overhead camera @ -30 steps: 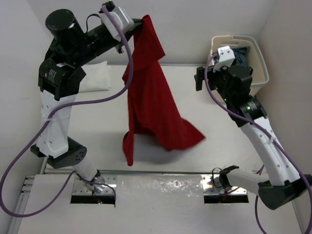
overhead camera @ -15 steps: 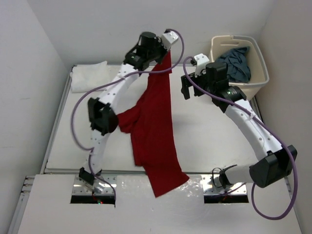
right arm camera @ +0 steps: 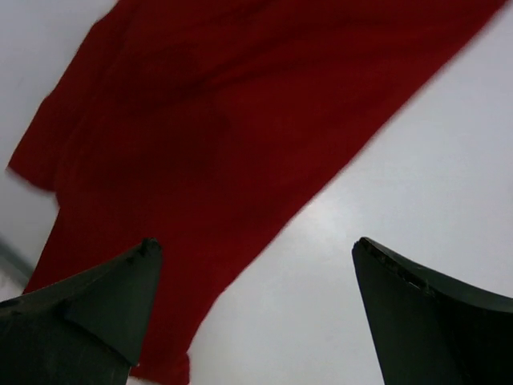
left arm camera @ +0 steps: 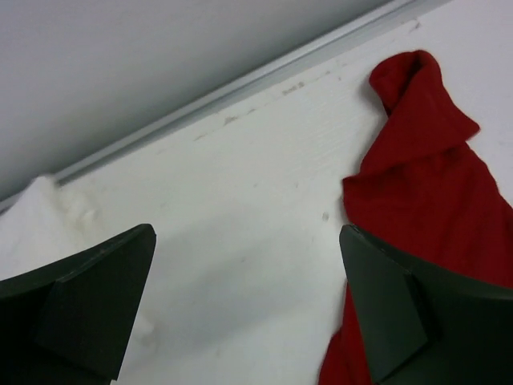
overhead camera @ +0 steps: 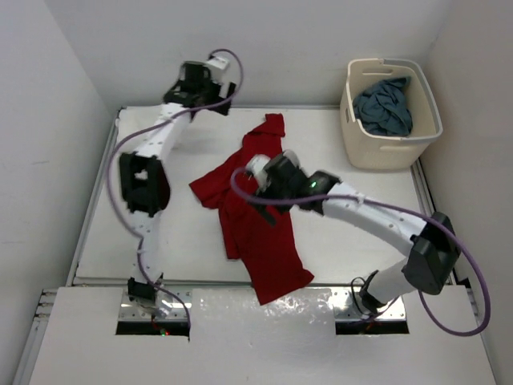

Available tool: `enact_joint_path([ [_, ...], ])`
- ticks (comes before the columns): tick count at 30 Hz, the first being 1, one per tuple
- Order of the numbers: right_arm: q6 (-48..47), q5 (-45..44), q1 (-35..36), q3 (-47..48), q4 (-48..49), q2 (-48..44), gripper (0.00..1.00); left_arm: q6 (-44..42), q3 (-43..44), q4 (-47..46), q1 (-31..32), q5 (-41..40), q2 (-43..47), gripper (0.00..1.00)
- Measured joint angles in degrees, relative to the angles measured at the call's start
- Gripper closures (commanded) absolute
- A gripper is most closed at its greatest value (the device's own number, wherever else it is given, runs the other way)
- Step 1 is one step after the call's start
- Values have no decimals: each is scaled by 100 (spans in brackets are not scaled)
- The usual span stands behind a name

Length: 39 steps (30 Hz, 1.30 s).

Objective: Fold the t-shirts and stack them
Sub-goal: Flatten out the tshirt

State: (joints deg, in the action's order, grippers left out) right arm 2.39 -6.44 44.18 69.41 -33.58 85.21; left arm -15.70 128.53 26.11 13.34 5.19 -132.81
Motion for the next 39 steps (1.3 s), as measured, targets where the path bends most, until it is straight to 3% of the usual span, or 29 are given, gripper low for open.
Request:
enact_joint_path([
  [4, 44, -341, 1403, -590, -155, 50, 1, -13, -1823, 297, -638, 461, 2323, 0],
  [8, 404, -704, 2280, -813, -133, 118, 1, -221, -3106, 417, -1346, 544, 4498, 0],
  [12, 1161, -1003, 2935, -957, 57, 254, 1, -280, -4155, 708, -1735, 595, 5595, 0],
  [17, 2339, -907, 3694, -1003, 302, 1152, 1, -236, -4946, 966, -1834, 632, 5475, 0],
  [24, 3906, -778, 3648, -1412, 595, 1512, 1, -293, -6166, 1189, -1834, 605, 5405, 1],
  [32, 4544, -540, 3429, -1884, 1069, 1325, 18, -549, -6481, 1143, -1834, 828, 6188, 1],
  [39, 4452, -667, 2879, -2048, 1657, 1191, 13, -662, -6502, 1150, -1834, 909, 6166, 1],
])
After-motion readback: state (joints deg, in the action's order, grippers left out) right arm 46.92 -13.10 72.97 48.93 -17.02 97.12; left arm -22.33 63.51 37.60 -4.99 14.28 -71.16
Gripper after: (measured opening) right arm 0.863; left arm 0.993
